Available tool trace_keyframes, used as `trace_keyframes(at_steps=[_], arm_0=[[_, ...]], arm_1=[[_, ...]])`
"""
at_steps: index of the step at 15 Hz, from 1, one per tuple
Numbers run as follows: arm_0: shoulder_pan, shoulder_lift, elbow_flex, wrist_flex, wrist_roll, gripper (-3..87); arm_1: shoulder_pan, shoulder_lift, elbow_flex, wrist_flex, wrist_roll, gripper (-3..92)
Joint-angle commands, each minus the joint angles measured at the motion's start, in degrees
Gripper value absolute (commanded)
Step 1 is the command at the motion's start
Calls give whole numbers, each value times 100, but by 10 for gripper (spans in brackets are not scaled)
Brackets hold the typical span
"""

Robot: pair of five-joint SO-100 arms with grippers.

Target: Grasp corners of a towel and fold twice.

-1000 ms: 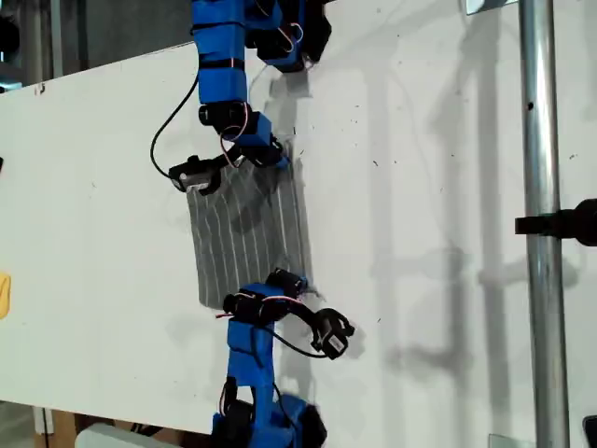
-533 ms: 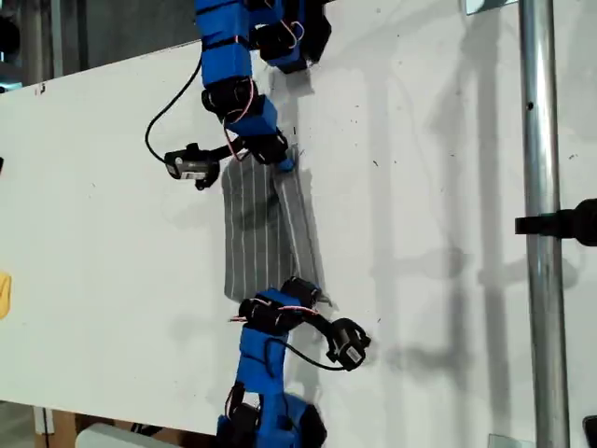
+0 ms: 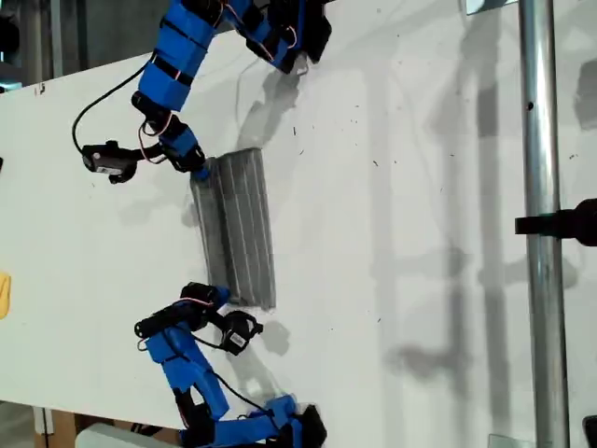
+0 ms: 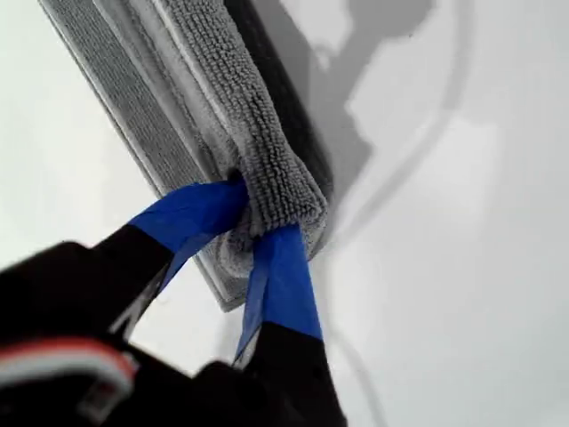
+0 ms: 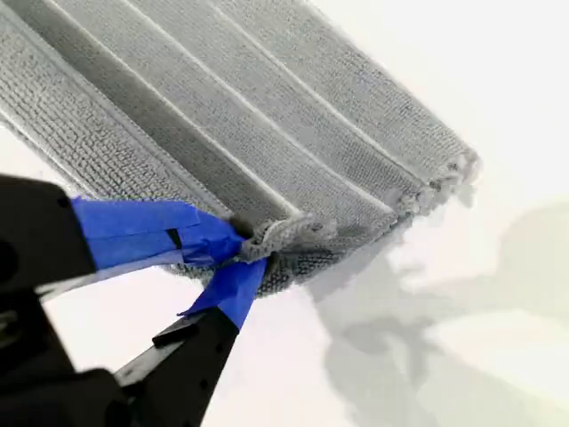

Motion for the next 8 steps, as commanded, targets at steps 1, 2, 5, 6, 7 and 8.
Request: trace_keyframes(at_steps=[1, 2, 5, 6, 7, 8], arm_0=[[-378, 510, -176, 158, 272, -27], [-299, 580, -44, 158, 255, -27], [413, 396, 211, 105, -35, -26], [650, 229, 176, 79, -193, -26], [835, 35, 123, 79, -325, -25], [1020, -114, 79, 79, -483, -23]], arm_1=[[316, 105, -870, 141, -229, -3], [158, 167, -861, 246, -193, -3], [-264, 167, -79, 343, 246, -3], [-360, 158, 211, 325, 387, -3], [-439, 123, 475, 299, 519, -3], [-545, 79, 668, 299, 668, -3]])
